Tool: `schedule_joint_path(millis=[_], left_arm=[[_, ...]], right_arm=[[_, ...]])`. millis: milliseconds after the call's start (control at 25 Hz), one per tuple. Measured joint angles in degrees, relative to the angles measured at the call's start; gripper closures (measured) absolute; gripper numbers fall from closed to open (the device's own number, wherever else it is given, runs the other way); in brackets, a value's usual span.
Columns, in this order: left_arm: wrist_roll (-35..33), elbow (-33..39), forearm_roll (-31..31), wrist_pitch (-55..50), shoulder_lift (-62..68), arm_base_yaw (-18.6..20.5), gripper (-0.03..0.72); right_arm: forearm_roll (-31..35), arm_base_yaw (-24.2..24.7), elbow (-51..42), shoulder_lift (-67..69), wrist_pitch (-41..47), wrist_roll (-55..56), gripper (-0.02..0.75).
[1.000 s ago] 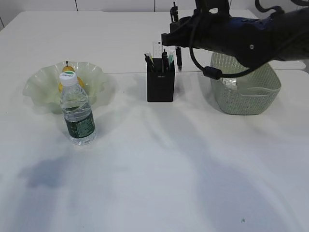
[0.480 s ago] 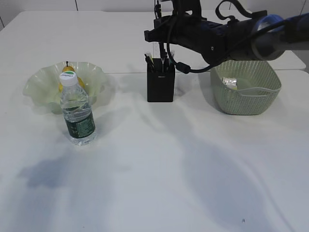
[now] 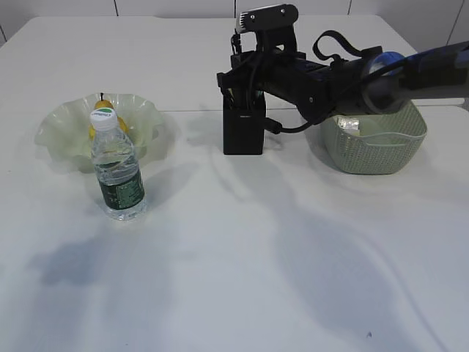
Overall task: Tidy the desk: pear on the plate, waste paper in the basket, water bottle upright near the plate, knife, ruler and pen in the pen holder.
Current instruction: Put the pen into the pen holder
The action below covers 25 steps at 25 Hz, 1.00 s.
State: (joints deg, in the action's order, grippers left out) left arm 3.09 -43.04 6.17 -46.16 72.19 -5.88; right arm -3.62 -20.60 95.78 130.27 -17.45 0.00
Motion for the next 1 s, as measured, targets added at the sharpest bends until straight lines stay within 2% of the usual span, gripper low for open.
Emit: schedule_joint_path(millis=[200, 400, 480, 760, 1000], left_arm=[[0.0, 0.0, 0.0, 0.0, 0.0, 0.0, 0.304], [0.0, 0.0, 0.0, 0.0, 0.0, 0.0, 0.304], [0.0, 0.0, 0.0, 0.0, 0.0, 0.0, 0.304], [0.0, 0.0, 0.0, -0.2, 0.0, 0.0, 0.304], [0.0, 0.0, 0.1, -0.6, 0.0, 0.0, 0.304]], right_arm=[[0.0, 0.0, 0.0, 1.0, 0.2, 0.0, 0.624], [0.0, 0.1, 0.0, 1.0, 1.3, 0.0, 0.426], [0.0, 0.1, 0.0, 1.0, 1.8, 0.0, 0.386], [-0.1, 0.1, 0.0, -1.4, 6.1, 0.0, 0.370], [-2.2, 0.1, 0.0, -6.8, 19.3, 0.0, 0.399]])
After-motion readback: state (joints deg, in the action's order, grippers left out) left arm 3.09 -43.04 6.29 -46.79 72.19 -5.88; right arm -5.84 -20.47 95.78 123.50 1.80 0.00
